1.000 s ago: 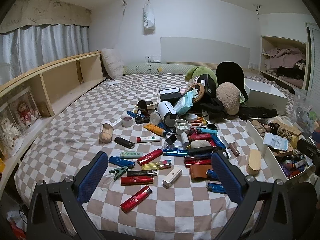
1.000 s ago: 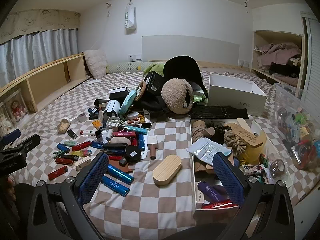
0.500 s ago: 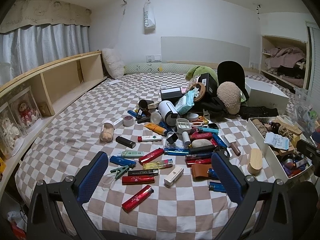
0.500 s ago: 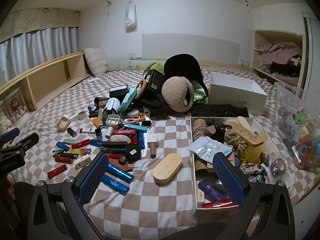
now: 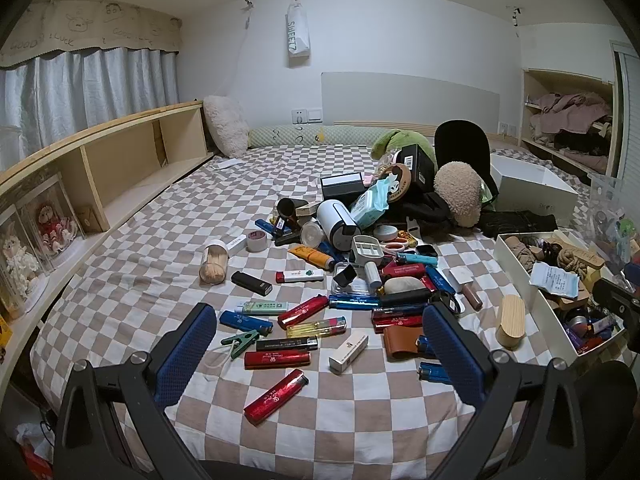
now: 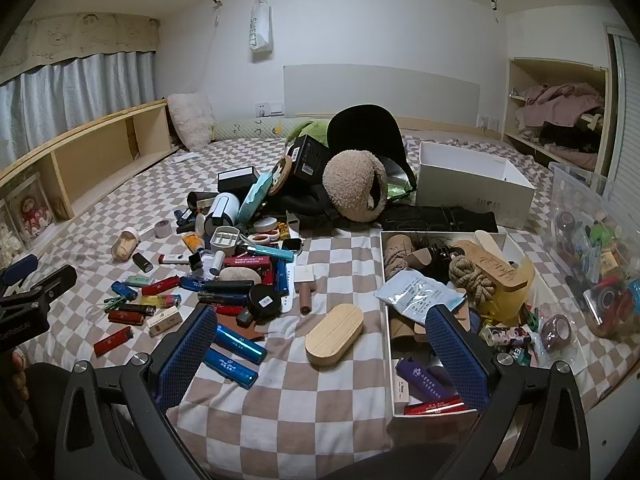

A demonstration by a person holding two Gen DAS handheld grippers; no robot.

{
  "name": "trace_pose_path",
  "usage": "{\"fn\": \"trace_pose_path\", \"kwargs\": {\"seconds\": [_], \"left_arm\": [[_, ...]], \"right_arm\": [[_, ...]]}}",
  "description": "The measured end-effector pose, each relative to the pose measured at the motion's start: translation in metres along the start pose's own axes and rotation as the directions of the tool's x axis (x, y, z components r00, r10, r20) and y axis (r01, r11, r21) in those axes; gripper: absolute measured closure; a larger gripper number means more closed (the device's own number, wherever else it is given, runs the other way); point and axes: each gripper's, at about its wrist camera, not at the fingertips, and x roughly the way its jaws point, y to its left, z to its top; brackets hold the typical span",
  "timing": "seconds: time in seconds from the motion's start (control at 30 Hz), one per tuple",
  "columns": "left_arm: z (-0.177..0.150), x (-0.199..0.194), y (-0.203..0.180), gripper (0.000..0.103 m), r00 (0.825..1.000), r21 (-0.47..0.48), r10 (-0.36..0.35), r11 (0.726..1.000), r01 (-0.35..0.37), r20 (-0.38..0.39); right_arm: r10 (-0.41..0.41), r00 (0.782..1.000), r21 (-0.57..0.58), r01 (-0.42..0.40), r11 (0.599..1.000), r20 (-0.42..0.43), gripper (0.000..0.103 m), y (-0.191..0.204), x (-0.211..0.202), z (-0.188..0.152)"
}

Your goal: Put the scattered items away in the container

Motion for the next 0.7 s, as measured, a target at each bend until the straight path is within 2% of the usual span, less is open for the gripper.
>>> {"fn": "trace_pose_path", "kwargs": {"seconds": [0.7], "left_arm": [[-0.0026, 0.003, -0.0036, 0.0, 1.0, 0.006, 0.009, 1.0, -0.009, -0.004]], "right_arm": [[0.004, 1.0, -0.001, -0.004, 1.0, -0.007, 0.0, 0.0004, 0.0023, 0.0007]]}}
